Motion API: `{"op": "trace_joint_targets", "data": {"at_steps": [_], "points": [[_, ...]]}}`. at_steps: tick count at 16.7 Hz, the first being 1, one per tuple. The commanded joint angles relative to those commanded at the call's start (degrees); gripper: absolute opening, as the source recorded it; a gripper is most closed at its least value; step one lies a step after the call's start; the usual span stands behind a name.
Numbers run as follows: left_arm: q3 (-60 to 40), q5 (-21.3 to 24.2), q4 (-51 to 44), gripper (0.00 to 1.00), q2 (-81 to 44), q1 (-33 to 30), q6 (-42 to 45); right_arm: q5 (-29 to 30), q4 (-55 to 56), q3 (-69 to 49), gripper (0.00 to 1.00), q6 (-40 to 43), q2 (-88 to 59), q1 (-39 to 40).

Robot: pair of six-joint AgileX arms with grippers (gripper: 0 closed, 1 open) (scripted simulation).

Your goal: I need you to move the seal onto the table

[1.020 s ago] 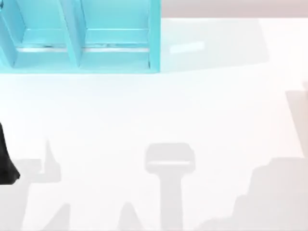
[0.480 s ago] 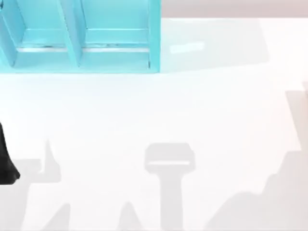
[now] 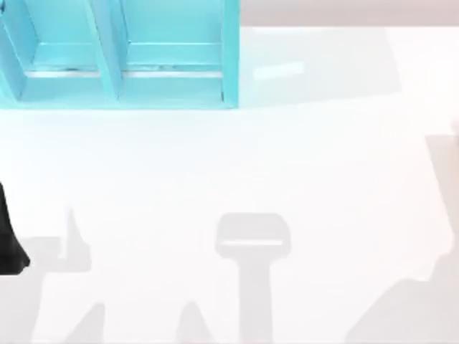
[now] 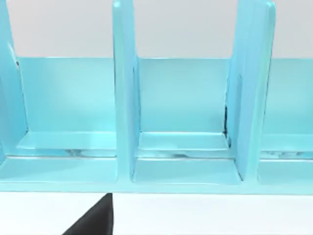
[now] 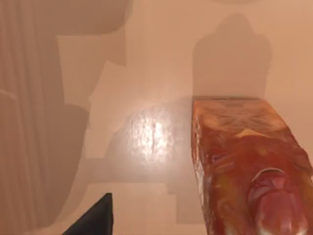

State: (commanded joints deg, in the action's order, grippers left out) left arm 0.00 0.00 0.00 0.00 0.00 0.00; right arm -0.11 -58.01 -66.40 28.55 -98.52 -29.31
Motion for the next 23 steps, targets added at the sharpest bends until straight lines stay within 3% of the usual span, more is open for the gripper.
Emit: {"op": "trace_joint_targets", "data": {"at_steps": [5,10,23], "points": [[0.0,0.0,0.0,1.0,0.0,0.0,0.0,0.0,10.7,6.3,1.0,-0.2,-4.2,0.2],[0.0,0.0,0.0,1.0,0.0,0.0,0.0,0.0,11.5,6.8,1.0,-0.3,-4.7,0.2],[0.0,0.0,0.0,1.0,0.0,0.0,0.0,0.0,11.5,6.8,0.02,-0.3,-4.7,0.2]]}}
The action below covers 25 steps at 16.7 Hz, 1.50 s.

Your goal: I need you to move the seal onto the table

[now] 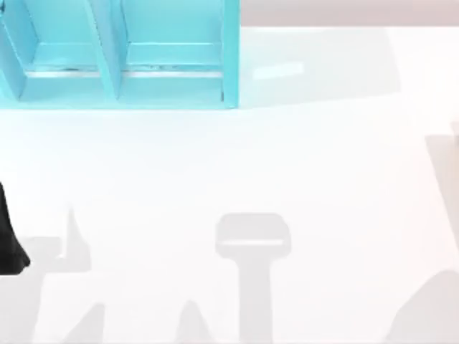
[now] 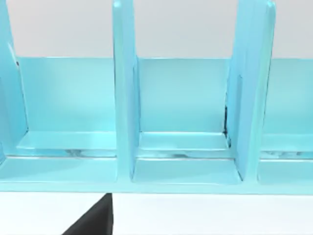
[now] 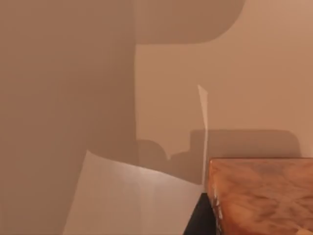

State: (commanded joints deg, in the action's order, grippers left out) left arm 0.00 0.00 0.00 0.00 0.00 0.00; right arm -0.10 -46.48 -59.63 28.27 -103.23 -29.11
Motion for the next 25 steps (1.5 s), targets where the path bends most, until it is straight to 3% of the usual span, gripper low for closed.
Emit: {"op": "trace_joint_targets", "data": {"at_steps": [12,21,25], "points": [[0.0,0.0,0.0,1.0,0.0,0.0,0.0,0.0,-1.9,-1.5,0.0,-1.1,1.8,1.1],[0.0,0.0,0.0,1.0,0.0,0.0,0.0,-2.8,-23.2,-14.1,0.0,-19.6,11.7,18.5],[0.0,0.0,0.0,1.0,0.0,0.0,0.0,-1.3,-31.4,-17.5,0.0,-27.1,14.3,26.6]]}}
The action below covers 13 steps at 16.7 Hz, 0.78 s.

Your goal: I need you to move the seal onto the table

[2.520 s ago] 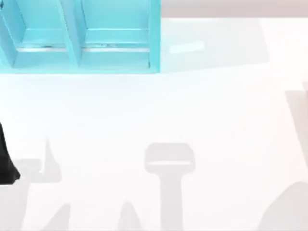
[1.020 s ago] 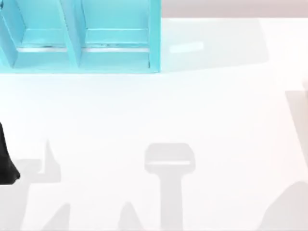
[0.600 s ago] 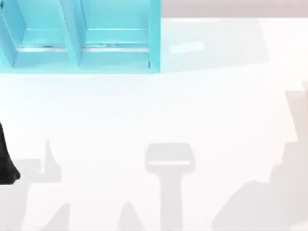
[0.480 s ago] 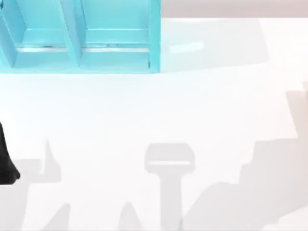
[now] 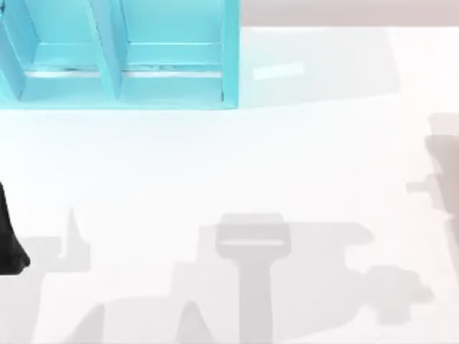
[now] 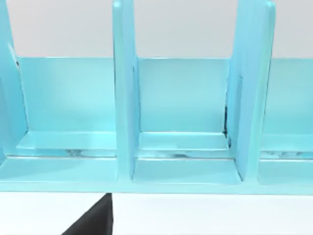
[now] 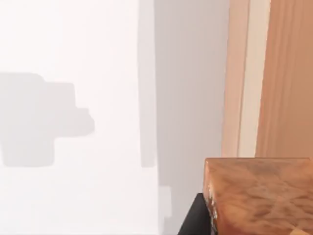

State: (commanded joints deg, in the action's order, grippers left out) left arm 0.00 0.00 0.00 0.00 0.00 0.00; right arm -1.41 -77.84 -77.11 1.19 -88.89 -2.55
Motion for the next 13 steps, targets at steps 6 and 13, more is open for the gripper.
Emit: {"op": "trace_joint_targets", "data": {"at_steps": [6,13], "points": [[0.0,0.0,0.0,1.0,0.0,0.0,0.0,1.3,-2.4,-1.2,0.0,-1.9,0.9,2.6],[0.0,0.0,0.0,1.0,0.0,0.0,0.0,1.7,3.2,-5.8,0.0,-9.6,-8.9,10.1]]}}
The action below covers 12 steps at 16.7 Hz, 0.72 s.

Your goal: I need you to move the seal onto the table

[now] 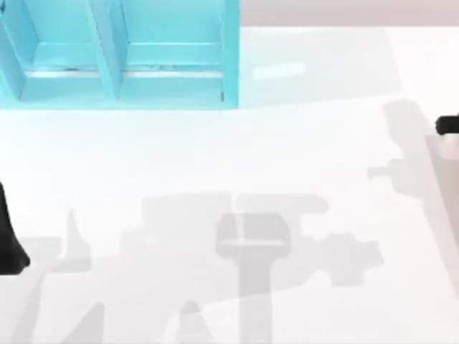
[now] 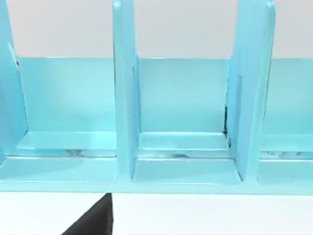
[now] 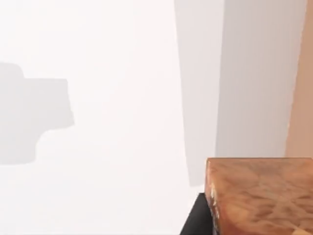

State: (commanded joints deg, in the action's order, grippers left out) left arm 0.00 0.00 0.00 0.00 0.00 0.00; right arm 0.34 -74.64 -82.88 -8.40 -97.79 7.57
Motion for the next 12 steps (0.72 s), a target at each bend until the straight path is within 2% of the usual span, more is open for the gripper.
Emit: {"op": "trace_joint_targets", "data": {"at_steps": [7,12], "points": [[0.0,0.0,0.0,1.0,0.0,0.0,0.0,0.0,10.8,-7.2,0.0,-14.0,-19.6,13.5],[0.0,0.0,0.0,1.0,0.0,0.0,0.0,-0.2,12.0,-8.2,0.0,-15.5,-20.8,14.6]]}}
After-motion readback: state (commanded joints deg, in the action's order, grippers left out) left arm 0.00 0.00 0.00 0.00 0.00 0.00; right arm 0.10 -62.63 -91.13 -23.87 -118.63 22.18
